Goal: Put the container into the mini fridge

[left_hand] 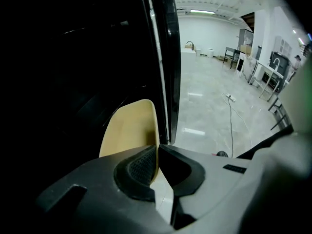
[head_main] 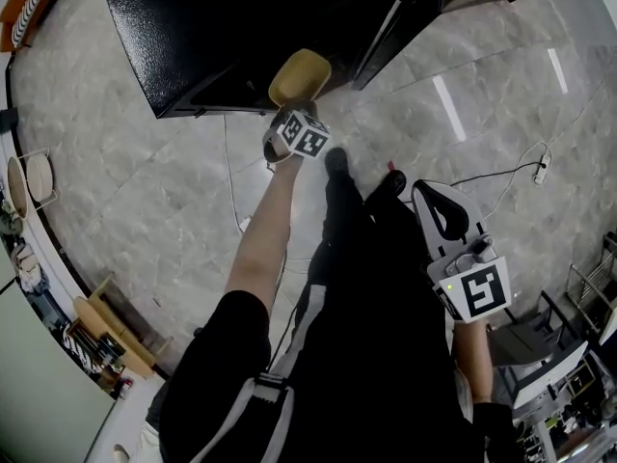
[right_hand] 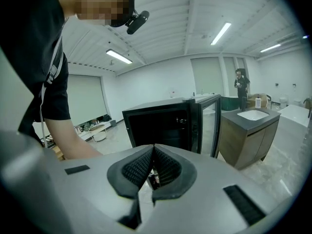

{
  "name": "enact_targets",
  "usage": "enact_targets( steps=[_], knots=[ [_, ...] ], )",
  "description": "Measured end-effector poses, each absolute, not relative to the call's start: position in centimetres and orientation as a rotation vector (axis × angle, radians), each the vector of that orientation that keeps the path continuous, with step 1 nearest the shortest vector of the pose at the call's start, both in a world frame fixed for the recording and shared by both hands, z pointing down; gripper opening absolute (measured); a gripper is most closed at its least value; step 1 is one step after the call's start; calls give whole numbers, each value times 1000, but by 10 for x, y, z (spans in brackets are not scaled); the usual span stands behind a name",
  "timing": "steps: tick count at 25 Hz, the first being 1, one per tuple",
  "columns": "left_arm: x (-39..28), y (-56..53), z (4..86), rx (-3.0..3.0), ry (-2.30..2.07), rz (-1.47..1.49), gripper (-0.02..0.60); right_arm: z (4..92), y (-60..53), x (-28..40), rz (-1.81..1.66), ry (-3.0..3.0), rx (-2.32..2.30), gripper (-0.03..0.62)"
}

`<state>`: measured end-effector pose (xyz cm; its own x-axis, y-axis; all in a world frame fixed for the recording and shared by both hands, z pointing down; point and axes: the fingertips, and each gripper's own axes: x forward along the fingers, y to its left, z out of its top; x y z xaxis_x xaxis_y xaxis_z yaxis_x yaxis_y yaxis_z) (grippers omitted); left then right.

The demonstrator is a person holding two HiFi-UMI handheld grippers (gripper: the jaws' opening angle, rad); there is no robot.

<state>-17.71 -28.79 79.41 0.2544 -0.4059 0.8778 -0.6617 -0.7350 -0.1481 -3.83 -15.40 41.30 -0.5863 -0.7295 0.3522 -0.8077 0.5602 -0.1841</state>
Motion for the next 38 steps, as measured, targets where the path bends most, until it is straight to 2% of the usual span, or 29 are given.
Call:
enact_targets(
  steps=[23, 35, 38],
  knots=[
    [-223, -354, 820, 2108, -1232, 1510, 44, 425, -153, -51, 505, -2517, 1278, 18],
    [-231, -370, 817, 2097, -1335, 1539, 44, 433, -150, -31, 499, -2443, 1284, 18],
    [-231, -367, 813, 2105, -1326, 1538, 82, 432, -152, -29, 489, -2451, 1302, 18]
  ],
)
